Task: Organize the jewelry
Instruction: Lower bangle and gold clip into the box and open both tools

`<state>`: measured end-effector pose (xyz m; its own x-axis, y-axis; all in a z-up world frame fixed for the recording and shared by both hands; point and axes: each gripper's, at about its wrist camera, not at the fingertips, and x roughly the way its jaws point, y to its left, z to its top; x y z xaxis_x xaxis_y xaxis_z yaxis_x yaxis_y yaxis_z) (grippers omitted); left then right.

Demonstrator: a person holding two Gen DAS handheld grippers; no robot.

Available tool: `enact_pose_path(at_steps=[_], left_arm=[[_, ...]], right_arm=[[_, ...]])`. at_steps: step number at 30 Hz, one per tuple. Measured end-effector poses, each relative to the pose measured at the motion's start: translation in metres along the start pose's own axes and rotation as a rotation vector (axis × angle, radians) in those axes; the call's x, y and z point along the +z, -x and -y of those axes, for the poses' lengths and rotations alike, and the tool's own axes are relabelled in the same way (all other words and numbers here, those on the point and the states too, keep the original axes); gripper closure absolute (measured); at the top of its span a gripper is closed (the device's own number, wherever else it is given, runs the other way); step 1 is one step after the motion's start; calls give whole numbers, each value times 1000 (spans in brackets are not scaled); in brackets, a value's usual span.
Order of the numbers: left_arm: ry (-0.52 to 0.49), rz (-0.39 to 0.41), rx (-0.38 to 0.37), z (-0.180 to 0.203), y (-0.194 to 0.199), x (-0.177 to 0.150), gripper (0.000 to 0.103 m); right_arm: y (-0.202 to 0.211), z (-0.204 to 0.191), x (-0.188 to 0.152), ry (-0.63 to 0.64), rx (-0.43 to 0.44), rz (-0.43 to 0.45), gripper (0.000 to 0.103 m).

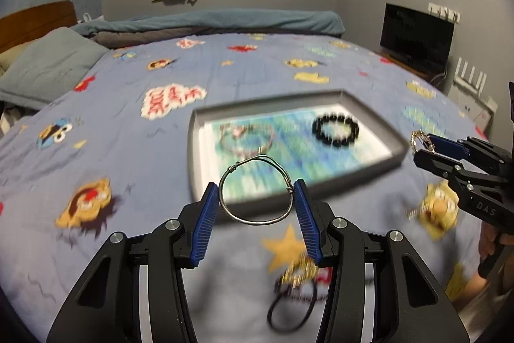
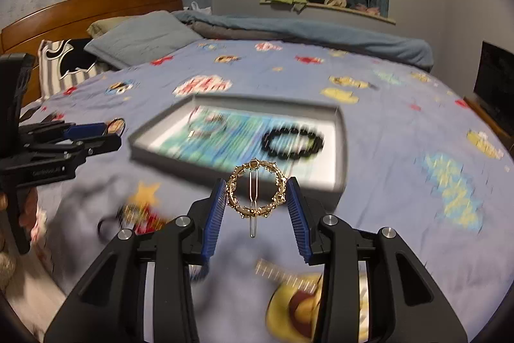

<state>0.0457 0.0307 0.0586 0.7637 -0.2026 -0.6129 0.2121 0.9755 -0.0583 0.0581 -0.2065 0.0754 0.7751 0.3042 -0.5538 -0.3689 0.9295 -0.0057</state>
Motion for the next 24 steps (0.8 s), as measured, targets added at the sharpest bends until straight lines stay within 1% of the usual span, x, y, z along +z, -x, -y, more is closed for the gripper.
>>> enact_pose_path(at_steps=[1, 3, 4, 7, 10, 15, 21, 24], left_arm=[[8, -4, -5, -1, -7, 9, 53], [11, -4, 3, 0, -15, 17, 53], [15, -17, 11, -1, -24, 24, 53], [30, -47, 8, -2, -43, 33, 53], [38, -100, 9, -3, -66, 38, 53], [57, -189, -13, -9, -100, 36, 53], [91, -246, -44, -18, -118, 24, 53], [73, -258, -44, -15, -122, 21, 53]], right_arm=[[-4, 3, 9, -5, -7, 2, 64], [-13, 10, 24, -21, -19, 5, 64], [-18, 12, 28, -24, -23, 3, 64], [-40, 18, 38, -30, -44, -35, 64], [-64, 27, 36, -58, -31, -106, 64], [-90, 36, 27, -92, -21, -176, 64], [-115, 39, 19, -92, -9, -244, 64], [-123, 35, 15, -68, -18, -273, 64]])
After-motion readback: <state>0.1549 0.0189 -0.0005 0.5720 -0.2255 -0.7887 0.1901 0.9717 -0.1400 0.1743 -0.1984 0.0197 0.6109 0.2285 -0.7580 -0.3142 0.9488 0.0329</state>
